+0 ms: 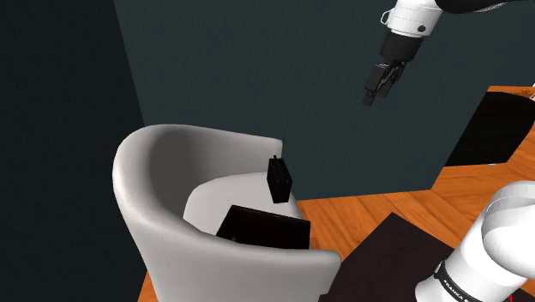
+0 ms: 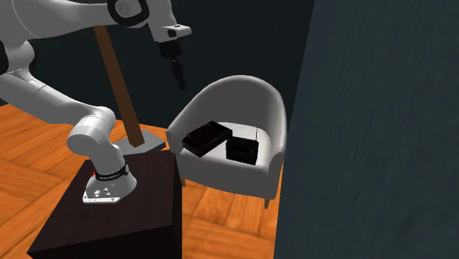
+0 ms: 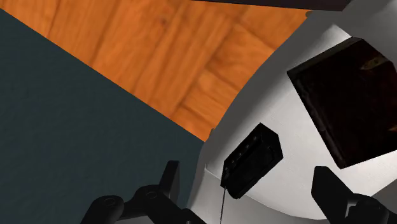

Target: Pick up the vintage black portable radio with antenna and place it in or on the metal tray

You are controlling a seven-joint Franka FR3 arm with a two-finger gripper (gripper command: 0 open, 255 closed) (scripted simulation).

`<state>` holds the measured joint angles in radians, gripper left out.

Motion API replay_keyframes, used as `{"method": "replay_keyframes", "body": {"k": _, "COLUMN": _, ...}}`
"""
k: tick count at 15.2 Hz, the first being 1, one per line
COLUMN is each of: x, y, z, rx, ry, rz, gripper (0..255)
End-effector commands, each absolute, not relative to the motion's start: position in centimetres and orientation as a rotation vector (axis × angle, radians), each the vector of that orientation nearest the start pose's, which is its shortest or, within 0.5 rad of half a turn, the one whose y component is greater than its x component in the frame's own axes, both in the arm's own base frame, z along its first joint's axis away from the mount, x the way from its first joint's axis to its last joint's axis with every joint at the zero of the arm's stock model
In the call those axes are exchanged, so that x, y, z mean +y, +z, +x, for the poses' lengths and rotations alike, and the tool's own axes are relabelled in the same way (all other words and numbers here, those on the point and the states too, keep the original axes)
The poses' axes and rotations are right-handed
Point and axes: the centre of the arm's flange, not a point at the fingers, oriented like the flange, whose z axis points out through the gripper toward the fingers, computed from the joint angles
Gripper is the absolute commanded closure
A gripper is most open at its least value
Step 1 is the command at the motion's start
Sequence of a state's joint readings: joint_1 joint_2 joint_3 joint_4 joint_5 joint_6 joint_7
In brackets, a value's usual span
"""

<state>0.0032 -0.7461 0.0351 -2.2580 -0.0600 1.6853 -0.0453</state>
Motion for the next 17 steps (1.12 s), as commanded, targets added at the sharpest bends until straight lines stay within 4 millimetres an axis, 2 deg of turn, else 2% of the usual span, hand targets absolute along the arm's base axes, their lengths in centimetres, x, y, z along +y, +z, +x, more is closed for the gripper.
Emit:
{"method": "replay_keyframes", "body": {"k": 1, "x": 1.1, "y": 63.6, "z": 33.0, "rx": -0.125, "ry": -0.278, "rz": -3.212, "gripper": 0}}
{"method": "replay_keyframes", "body": {"k": 9, "x": 5.2, "y": 56.4, "z": 40.6, "rx": 0.107, "ry": -0.202, "rz": -3.248, "gripper": 0}}
{"method": "replay_keyframes", "body": {"k": 17, "x": 7.9, "y": 48.8, "z": 48.5, "rx": 0.344, "ry": -0.124, "rz": -3.264, "gripper": 0}}
